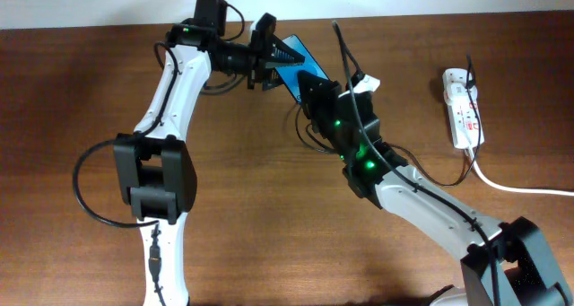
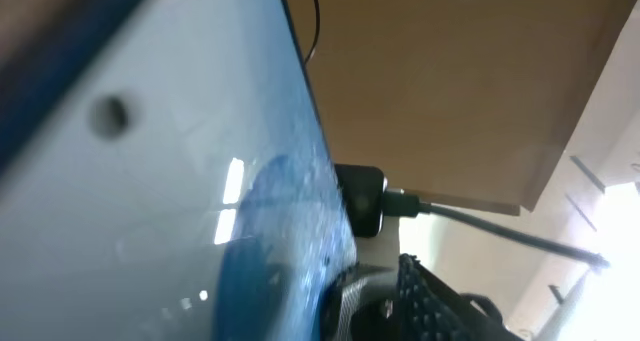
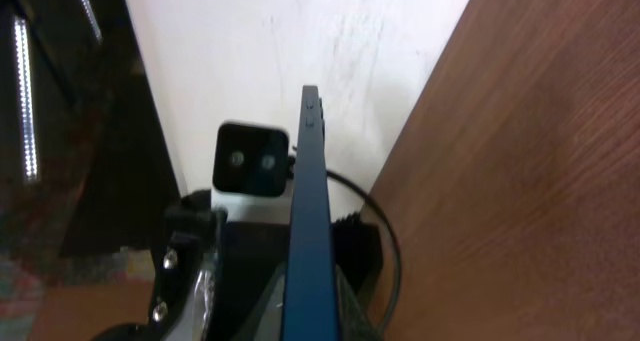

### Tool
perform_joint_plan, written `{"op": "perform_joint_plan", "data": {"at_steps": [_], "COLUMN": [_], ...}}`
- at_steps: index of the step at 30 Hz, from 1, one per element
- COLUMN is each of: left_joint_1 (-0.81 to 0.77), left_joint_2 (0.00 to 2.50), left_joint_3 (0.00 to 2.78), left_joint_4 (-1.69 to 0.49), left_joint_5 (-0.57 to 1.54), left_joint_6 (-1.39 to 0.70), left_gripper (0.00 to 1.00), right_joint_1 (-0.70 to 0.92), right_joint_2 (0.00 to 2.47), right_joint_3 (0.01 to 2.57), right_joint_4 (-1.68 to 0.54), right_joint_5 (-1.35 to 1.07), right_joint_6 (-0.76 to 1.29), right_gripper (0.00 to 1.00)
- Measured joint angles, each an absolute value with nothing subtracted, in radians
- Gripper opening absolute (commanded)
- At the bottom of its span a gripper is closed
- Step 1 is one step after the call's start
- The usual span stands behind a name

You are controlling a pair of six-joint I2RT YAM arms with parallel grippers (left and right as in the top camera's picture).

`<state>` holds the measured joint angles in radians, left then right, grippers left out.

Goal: Plug charger to phone and switch on socket
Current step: 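Regrasp the phone's top edge with the left gripper from the right gripper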

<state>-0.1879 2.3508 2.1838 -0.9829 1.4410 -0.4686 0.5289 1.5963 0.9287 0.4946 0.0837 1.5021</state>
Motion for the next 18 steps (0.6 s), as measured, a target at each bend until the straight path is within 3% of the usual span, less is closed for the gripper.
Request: {"op": "perform_joint_plan", "data": {"at_steps": [8, 18], "left_joint_1": [-0.189, -0.211], "left_joint_2": [2.351, 2.351], "left_joint_3": [2.182, 2.177], "left_joint_4": [-0.982, -0.825], "left_joint_5": [1.407, 1.378], "left_joint_6": [-0.543, -0.702], "left_gripper": [0.29, 0.25], "right_joint_1": [0.574, 0.597], "right_joint_2": [1.605, 1.606], "right_joint_3": [0.931, 0.933], "right_joint_4": [0.506, 0.514], "right_joint_5": [0.180, 0.278], "right_joint_6": [1.519, 1.525], "right_gripper": [0.04, 0.04]}}
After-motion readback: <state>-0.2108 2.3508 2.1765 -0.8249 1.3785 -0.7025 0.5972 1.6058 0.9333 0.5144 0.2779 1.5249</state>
